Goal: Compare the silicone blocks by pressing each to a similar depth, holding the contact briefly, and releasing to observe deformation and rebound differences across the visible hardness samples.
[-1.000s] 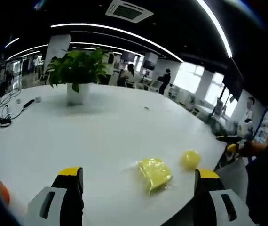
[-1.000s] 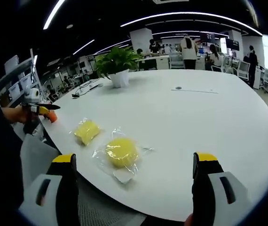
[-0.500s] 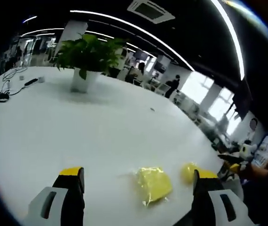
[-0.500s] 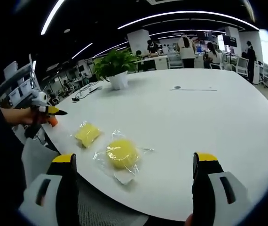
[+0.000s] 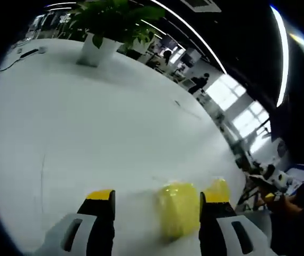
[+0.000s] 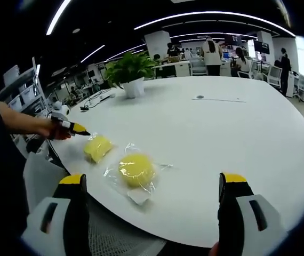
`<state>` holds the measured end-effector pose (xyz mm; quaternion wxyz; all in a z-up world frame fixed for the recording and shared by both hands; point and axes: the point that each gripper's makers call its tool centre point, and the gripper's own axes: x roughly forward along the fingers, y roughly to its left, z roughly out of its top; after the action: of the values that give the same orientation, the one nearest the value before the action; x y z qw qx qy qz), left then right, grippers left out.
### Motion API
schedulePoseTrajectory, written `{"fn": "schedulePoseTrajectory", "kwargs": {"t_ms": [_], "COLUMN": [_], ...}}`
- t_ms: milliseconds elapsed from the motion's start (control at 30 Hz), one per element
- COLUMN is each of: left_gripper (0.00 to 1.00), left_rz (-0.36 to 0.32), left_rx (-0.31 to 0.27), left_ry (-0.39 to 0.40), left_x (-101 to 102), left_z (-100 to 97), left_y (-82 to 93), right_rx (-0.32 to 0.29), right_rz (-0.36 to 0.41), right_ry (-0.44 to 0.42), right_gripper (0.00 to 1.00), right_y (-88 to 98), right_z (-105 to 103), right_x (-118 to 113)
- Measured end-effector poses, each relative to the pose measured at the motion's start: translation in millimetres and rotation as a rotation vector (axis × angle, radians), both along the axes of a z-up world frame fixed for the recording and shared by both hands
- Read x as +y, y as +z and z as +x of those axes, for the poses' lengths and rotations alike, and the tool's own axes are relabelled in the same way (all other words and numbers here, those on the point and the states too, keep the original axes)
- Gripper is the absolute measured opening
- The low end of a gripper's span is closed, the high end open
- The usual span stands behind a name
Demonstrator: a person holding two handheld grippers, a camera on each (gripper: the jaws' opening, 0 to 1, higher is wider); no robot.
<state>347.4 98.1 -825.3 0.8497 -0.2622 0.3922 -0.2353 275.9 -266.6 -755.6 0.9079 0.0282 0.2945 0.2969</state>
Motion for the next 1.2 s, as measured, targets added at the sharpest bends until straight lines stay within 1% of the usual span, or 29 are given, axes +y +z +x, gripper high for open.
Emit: {"fn": "schedulePoseTrajectory", "kwargs": {"t_ms": [67,100,133,200,267,300,333,400,467,500,533,567,600,633,700,767,833,867,900,933,967,1000,1033,1100,1133,1167,1200], "left_gripper": [0.52,0.46,0.41,0.33,0.32,0.31,0.29,0.27,0.22,0.18,0.14,0.09,0.06,0.03,0.01,0.0,0.0,0.0,0.0,0.0,0.0,0.0,0.0,0.0,0.0,0.0,0.0], "left_rz": [-0.039,-0.037,-0.033,-0.043,-0.055,-0.102,-0.122,-0.107,-0.116,-0.131,-0.173,-0.207,-0.231,-0.238,-0.254,-0.277,-0.246,-0.194,-0.159,-0.178,-0.202,-0.189,-0.191,-0.199,-0.183,-0.188,-0.198], "left_rx": [0.025,0.037,0.028,0.038,0.046,0.063,0.078,0.072,0.084,0.109,0.153,0.174,0.17,0.189,0.183,0.188,0.143,0.064,-0.022,-0.01,0.016,-0.015,-0.023,-0.062,-0.094,-0.092,-0.126], "left_ry": [0.028,0.034,0.031,0.037,0.049,0.07,0.071,0.085,0.081,0.085,0.075,0.071,0.098,0.13,0.135,0.141,0.113,0.086,0.087,0.096,0.107,0.091,0.089,0.07,0.058,0.064,0.058], "left_x": [0,0,-1,-3,-4,-9,-13,-12,-17,-20,-25,-29,-29,-26,-25,-26,-26,-24,-22,-23,-25,-23,-23,-26,-26,-26,-28], "left_z": [4.4,5.2,5.6,5.6,6.5,8.2,8.3,12.6,12.5,11.1,6.5,3.5,5.9,5.5,4.5,2.6,2.0,4.1,8.1,7.1,3.3,5.4,5.3,5.3,6.2,5.4,6.0], "left_y": [-4.4,-7.1,-7.8,-9.7,-11.5,-10.5,-11.7,-15.6,-16.3,-18.0,-19.6,-19.2,-17.8,-20.0,-21.8,-18.8,-14.7,-7.1,4.0,6.0,10.6,14.1,19.1,32.4,39.0,43.0,53.2], "right_rx": [0.006,0.009,0.01,0.01,0.009,0.009,0.009,0.012,0.011,0.011,0.01,0.01,0.01,0.013,0.017,0.019,0.019,0.02,0.019,0.017,0.015,0.009,0.005,-0.002,-0.005,-0.006,-0.015], "right_rz": [0.0,0.013,0.023,0.033,0.032,0.03,0.03,0.034,0.034,0.035,0.035,0.034,0.034,0.03,0.027,0.034,0.034,0.033,0.034,0.036,0.038,0.045,0.048,0.053,0.059,0.063,0.062], "right_ry": [0.002,-0.003,-0.008,-0.014,-0.014,-0.013,-0.013,-0.015,-0.015,-0.014,-0.013,-0.014,-0.014,-0.016,-0.022,-0.029,-0.028,-0.027,-0.028,-0.029,-0.03,-0.029,-0.026,-0.022,-0.022,-0.019,-0.006], "right_gripper": [0.96,0.96,0.96,0.96,0.96,0.96,0.96,0.96,0.96,0.96,0.96,0.96,0.96,0.96,0.96,0.96,0.96,0.96,0.96,0.96,0.96,0.96,0.96,0.96,0.96,0.96,0.96], "right_y": [-0.7,0.8,2.0,3.6,4.4,3.8,3.8,4.2,4.7,5.2,5.7,6.2,6.0,5.1,3.1,3.1,3.3,3.2,3.8,4.2,4.6,5.7,6.3,7.2,8.2,9.5,12.7], "right_z": [-2,-3,-4,-3,-4,-4,-4,-4,-4,-4,-5,-5,-5,-6,-6,-5,-5,-5,-4,-3,-3,-2,-1,2,3,4,4], "right_x": [0,0,1,1,1,1,1,1,2,2,2,3,3,2,0,-1,-1,-1,0,0,0,1,2,2,2,3,5]}}
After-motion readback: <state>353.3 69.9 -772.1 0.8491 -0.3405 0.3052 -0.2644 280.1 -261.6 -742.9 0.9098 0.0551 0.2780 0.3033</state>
